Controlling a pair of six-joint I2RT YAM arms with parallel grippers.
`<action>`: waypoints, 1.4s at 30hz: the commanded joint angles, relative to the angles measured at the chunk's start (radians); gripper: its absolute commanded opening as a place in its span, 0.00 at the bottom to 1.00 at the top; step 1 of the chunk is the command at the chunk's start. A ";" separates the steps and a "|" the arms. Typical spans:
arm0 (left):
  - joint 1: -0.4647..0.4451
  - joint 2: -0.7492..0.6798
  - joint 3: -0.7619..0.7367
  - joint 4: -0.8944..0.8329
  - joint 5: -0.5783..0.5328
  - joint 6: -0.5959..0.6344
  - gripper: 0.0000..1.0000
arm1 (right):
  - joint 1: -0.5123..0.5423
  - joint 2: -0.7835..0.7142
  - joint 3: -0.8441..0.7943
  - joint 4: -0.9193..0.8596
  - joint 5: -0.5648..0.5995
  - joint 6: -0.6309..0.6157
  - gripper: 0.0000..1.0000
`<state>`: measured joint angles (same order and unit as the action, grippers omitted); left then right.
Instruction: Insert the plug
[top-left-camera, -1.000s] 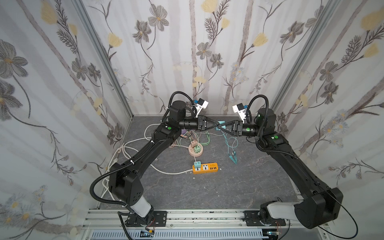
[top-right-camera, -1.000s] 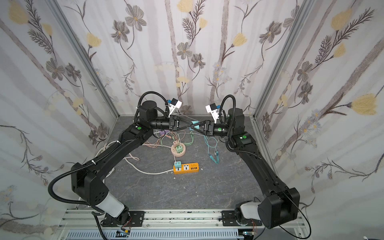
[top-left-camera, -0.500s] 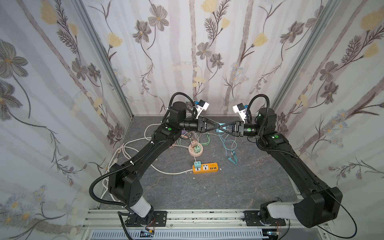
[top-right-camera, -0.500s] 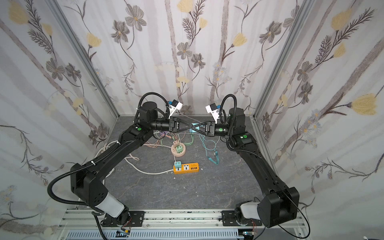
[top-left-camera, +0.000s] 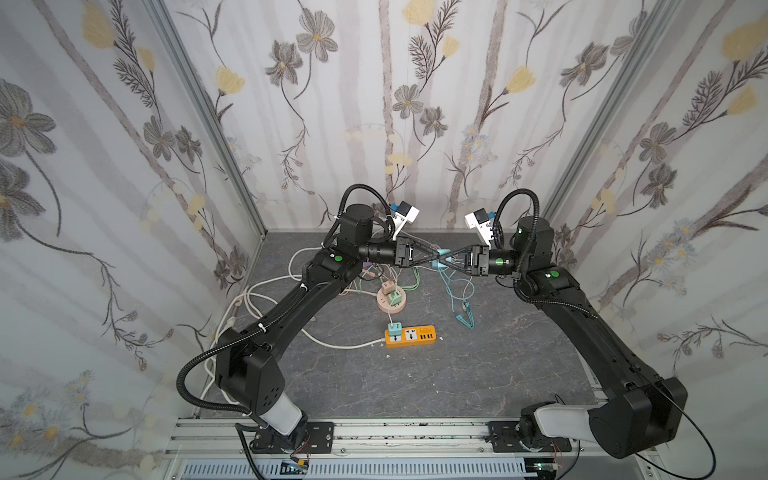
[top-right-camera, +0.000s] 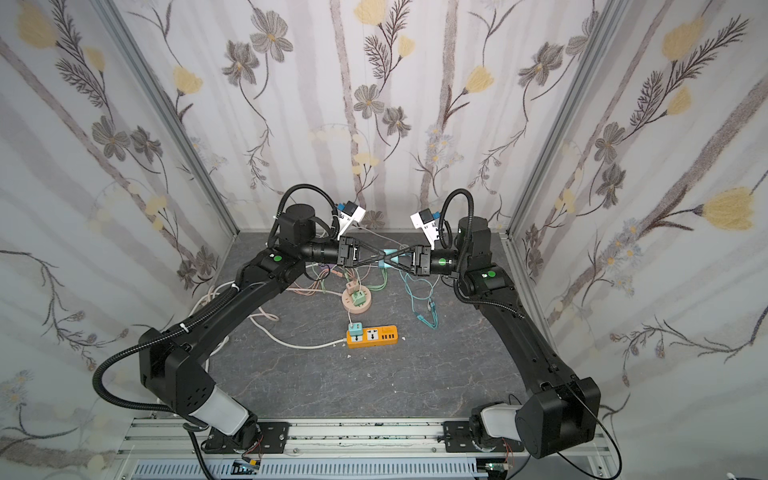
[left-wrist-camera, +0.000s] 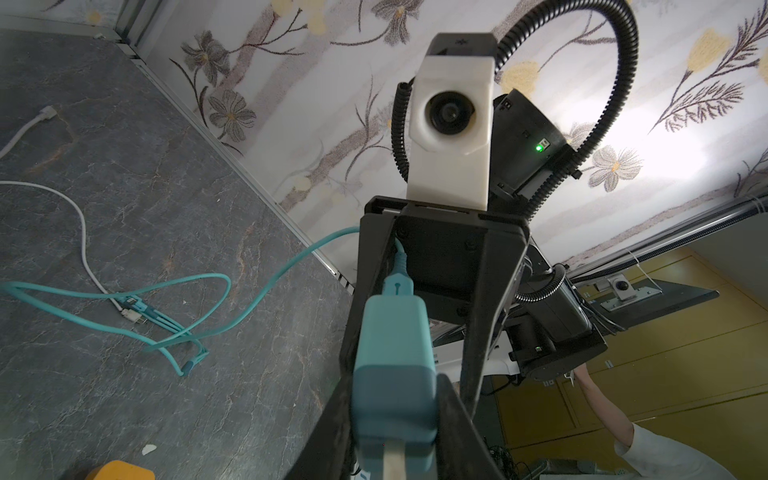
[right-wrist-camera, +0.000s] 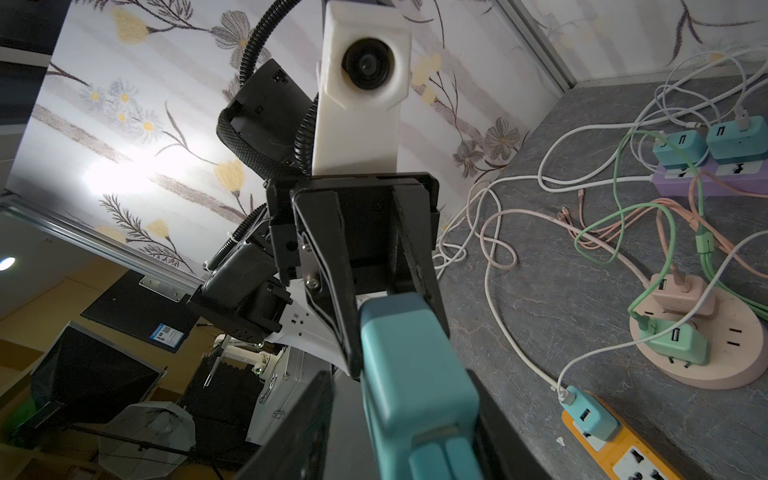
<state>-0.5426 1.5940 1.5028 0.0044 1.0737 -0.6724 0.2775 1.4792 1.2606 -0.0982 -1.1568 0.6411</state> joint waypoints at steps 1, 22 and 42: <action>0.003 -0.011 -0.005 -0.028 -0.014 0.017 0.00 | -0.007 -0.003 0.009 0.007 0.012 -0.044 0.16; 0.017 -0.049 -0.042 0.072 -0.022 -0.069 0.00 | -0.013 -0.011 -0.060 0.109 0.001 -0.005 0.72; 0.041 -0.085 -0.042 -0.152 -0.496 0.069 0.00 | 0.044 -0.066 -0.205 0.164 0.266 0.107 0.73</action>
<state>-0.5030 1.5070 1.4628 -0.1535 0.5571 -0.6247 0.3256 1.3895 1.0336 0.0116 -1.0302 0.6540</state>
